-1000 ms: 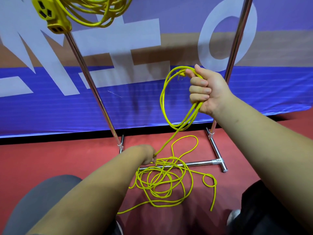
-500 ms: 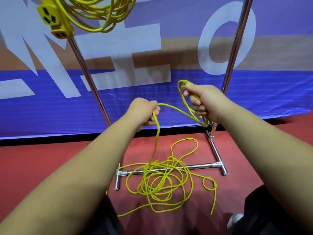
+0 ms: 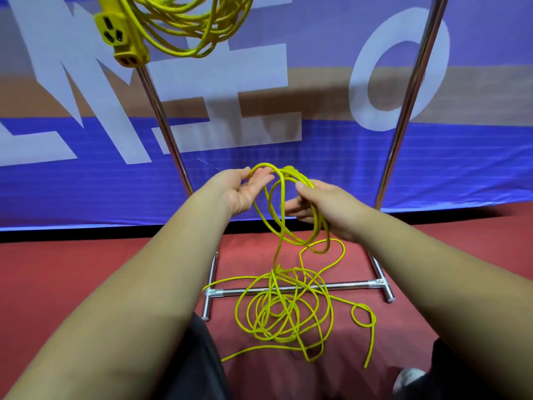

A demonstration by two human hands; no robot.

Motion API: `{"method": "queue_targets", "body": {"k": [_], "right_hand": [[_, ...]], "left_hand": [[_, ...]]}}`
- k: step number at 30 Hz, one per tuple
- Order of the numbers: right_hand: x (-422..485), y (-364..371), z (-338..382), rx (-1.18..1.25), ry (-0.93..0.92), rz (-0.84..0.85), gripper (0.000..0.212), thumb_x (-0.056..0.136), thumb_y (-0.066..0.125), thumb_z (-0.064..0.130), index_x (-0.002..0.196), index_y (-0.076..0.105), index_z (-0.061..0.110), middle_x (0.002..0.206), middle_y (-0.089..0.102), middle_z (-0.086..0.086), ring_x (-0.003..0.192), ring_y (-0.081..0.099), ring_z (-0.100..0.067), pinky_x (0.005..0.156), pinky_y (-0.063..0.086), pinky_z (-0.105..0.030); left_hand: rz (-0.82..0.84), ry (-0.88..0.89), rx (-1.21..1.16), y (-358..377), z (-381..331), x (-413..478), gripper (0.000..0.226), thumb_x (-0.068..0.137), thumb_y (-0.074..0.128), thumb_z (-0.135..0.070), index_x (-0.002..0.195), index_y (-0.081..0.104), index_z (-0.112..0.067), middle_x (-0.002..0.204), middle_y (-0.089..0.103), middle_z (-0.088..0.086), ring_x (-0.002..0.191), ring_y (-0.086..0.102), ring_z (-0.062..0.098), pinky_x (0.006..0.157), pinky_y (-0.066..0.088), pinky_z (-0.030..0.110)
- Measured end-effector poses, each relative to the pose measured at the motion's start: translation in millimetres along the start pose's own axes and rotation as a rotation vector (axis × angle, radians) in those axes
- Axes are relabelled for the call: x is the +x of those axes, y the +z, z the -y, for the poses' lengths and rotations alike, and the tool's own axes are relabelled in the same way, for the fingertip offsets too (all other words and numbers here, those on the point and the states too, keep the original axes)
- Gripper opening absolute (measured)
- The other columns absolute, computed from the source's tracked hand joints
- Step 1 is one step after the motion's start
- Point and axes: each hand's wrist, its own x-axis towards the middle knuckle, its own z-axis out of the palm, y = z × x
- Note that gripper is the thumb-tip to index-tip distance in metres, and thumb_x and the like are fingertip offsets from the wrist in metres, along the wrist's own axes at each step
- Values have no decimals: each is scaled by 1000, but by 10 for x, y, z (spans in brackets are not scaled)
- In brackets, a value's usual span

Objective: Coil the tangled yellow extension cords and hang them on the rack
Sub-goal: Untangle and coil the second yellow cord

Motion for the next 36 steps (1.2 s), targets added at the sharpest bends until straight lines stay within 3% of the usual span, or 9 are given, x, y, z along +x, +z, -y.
{"method": "queue_targets", "body": {"k": [4, 9, 11, 15, 18, 20, 25, 29, 36], "right_hand": [[-4, 81, 43, 155, -14, 18, 21, 112, 50, 37, 116, 58, 17, 92, 69, -9, 97, 79, -35, 91, 63, -49], [43, 136, 51, 147, -98, 19, 16, 110, 58, 29, 113, 56, 13, 80, 52, -7, 65, 56, -20, 61, 53, -37], [64, 140, 91, 240, -123, -9, 15, 110, 57, 25, 111, 52, 11, 77, 47, -7, 62, 50, -19, 56, 47, -33], [74, 84, 228, 437, -152, -170, 16, 111, 56, 20, 97, 54, 12, 72, 46, -6, 55, 48, -15, 48, 43, -26], [97, -11, 284, 660, -136, -271, 19, 111, 53, 19, 94, 54, 12, 72, 45, -4, 52, 48, -11, 45, 41, -21], [110, -88, 307, 790, -99, -343, 22, 112, 53, 20, 92, 54, 10, 70, 44, -2, 50, 47, -10, 43, 41, -20], [132, -266, 361, 982, -78, -427, 19, 111, 55, 19, 96, 54, 8, 65, 46, -2, 46, 48, -11, 42, 42, -21], [127, -261, 417, 1078, -70, -389, 22, 111, 54, 21, 95, 54, 7, 65, 45, -1, 45, 47, -10, 41, 42, -20], [71, -240, 449, 1020, -70, -464, 25, 112, 54, 26, 99, 61, 6, 68, 61, -6, 55, 65, -17, 54, 60, -30]], "left_hand": [[14, 27, -17, -25, 34, 51, 22, 109, 45, -4, 128, 54, 5, 119, 69, 26, 116, 70, 38, 56, 60, 56], [51, 46, 176, -72, 82, 66, 23, 107, 39, 2, 129, 42, 6, 103, 67, 31, 92, 75, 38, 60, 62, 56], [47, 45, 470, -105, 99, 54, 29, 103, 34, 3, 129, 45, 9, 104, 68, 27, 88, 75, 34, 62, 64, 51], [118, 59, 1431, -304, 384, 39, 19, 102, 46, -4, 116, 58, -5, 96, 69, 13, 81, 69, 24, 75, 58, 39], [440, -128, 1982, -542, 729, 144, 35, 101, 63, -18, 135, 60, -18, 129, 68, 5, 114, 64, 23, 92, 50, 37], [555, -65, 2175, -629, 955, 225, 44, 101, 65, -30, 143, 58, -22, 142, 62, 0, 130, 57, 20, 105, 44, 34], [257, 401, 2049, -639, 1295, 399, 45, 91, 75, -47, 117, 62, -12, 117, 69, 8, 104, 63, 26, 78, 45, 30], [408, 299, 2084, -740, 1379, 467, 54, 94, 72, -48, 137, 59, -17, 128, 67, 6, 118, 63, 26, 93, 45, 27], [361, 435, 2138, -702, 1302, 593, 44, 104, 55, -48, 99, 74, -8, 93, 71, 11, 87, 63, 27, 80, 52, 35]]}}
